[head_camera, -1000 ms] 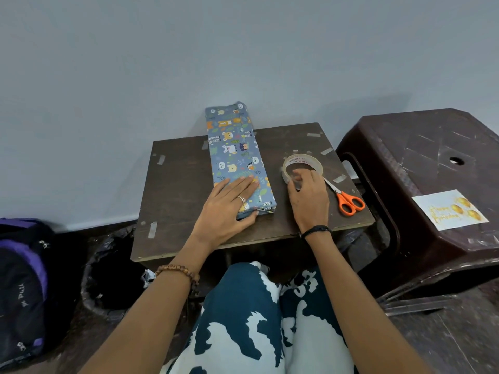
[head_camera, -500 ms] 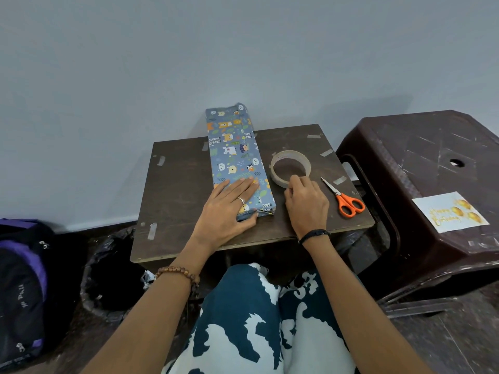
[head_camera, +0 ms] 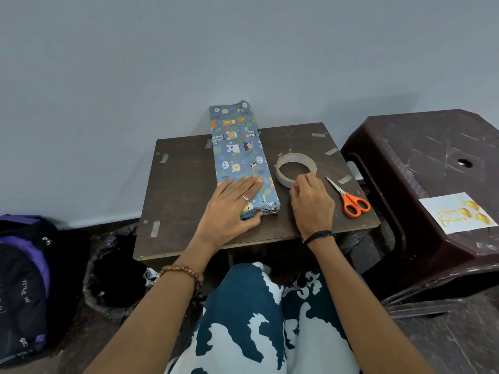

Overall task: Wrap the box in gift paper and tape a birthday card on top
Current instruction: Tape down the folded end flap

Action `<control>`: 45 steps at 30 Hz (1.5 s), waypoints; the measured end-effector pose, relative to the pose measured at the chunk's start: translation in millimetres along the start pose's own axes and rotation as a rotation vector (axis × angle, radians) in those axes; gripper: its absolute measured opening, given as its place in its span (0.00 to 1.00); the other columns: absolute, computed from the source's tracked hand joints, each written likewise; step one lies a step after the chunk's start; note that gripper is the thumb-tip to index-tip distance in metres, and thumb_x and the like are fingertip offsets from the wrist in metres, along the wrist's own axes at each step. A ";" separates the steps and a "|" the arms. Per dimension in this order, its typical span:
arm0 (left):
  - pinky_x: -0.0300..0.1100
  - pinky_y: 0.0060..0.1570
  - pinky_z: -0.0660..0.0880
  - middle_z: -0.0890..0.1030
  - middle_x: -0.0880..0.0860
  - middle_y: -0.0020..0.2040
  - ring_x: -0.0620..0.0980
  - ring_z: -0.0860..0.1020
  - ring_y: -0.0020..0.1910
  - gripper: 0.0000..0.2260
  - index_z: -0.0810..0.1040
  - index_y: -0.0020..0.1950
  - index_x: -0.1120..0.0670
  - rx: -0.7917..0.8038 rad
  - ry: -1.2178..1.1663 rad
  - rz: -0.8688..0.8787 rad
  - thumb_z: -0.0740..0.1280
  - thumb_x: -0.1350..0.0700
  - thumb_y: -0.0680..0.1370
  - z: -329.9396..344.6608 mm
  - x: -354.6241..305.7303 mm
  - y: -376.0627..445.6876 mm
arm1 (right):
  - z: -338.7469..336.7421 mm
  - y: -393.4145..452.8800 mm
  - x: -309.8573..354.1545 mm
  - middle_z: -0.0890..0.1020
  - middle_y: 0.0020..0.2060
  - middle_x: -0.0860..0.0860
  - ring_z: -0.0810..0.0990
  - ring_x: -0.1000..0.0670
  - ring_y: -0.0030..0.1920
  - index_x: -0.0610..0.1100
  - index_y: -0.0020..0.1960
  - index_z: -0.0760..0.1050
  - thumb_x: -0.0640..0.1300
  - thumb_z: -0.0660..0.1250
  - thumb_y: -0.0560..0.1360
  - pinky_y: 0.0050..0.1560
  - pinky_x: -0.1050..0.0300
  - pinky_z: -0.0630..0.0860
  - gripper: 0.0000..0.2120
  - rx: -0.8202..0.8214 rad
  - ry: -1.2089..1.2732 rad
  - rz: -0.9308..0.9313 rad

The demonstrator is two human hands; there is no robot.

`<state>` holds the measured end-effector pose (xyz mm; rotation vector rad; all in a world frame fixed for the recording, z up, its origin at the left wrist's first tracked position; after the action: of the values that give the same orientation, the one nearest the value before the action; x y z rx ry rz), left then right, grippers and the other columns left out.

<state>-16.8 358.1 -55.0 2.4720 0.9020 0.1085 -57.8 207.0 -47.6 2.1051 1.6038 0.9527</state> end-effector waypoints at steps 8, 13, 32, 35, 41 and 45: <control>0.44 0.69 0.58 0.73 0.51 0.68 0.48 0.71 0.66 0.25 0.72 0.69 0.54 0.020 -0.016 -0.003 0.59 0.45 0.74 1.1 0.5 -1.4 | -6.7 -4.2 -1.1 0.77 0.31 0.46 0.76 0.46 0.32 0.40 0.36 0.73 0.34 0.72 0.67 0.26 0.60 0.67 0.07 0.004 0.019 0.022; 0.44 0.70 0.56 0.73 0.51 0.68 0.48 0.71 0.67 0.25 0.71 0.69 0.54 0.035 -0.040 -0.010 0.59 0.45 0.74 1.6 1.1 -1.5 | -2.4 -11.2 -9.1 0.74 0.32 0.46 0.73 0.48 0.34 0.40 0.43 0.73 0.40 0.67 0.74 0.30 0.57 0.64 0.04 0.135 0.062 0.183; 0.42 0.70 0.52 0.70 0.51 0.70 0.48 0.67 0.70 0.26 0.69 0.70 0.53 0.118 -0.145 -0.031 0.57 0.43 0.75 5.4 4.9 -1.8 | -3.5 -40.6 18.8 0.73 0.58 0.59 0.69 0.60 0.59 0.46 0.41 0.81 0.43 0.72 0.70 0.54 0.79 0.62 0.01 0.399 0.599 0.022; 0.42 0.71 0.52 0.70 0.51 0.70 0.48 0.67 0.70 0.26 0.69 0.70 0.53 0.112 -0.145 -0.034 0.57 0.43 0.75 4.9 6.6 -2.0 | -2.1 -43.4 21.5 0.72 0.61 0.59 0.67 0.59 0.61 0.46 0.41 0.81 0.44 0.72 0.70 0.56 0.78 0.61 0.02 0.432 0.563 0.009; 0.42 0.71 0.51 0.70 0.51 0.70 0.48 0.67 0.70 0.26 0.69 0.71 0.53 0.113 -0.147 -0.029 0.56 0.43 0.75 6.0 4.8 -2.6 | -1.1 -43.3 25.8 0.72 0.65 0.56 0.64 0.58 0.64 0.47 0.41 0.81 0.45 0.73 0.70 0.53 0.73 0.63 0.03 0.422 0.475 -0.055; 0.41 0.71 0.51 0.71 0.51 0.70 0.48 0.67 0.70 0.26 0.69 0.70 0.53 0.105 -0.148 -0.038 0.56 0.44 0.75 5.7 6.4 -2.7 | -1.8 -42.5 30.2 0.73 0.63 0.54 0.66 0.56 0.62 0.47 0.42 0.81 0.45 0.72 0.70 0.54 0.63 0.69 0.02 0.357 0.442 -0.078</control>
<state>-12.0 361.4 -61.8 2.5190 0.9108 -0.1365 -85.3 248.4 -63.3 2.1326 2.1985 1.2480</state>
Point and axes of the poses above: each hand's wrist, its own y-axis towards the middle knuckle, its own z-axis out of the palm, x = y × z, the point moved 8 cm from there along y, towards the middle knuckle
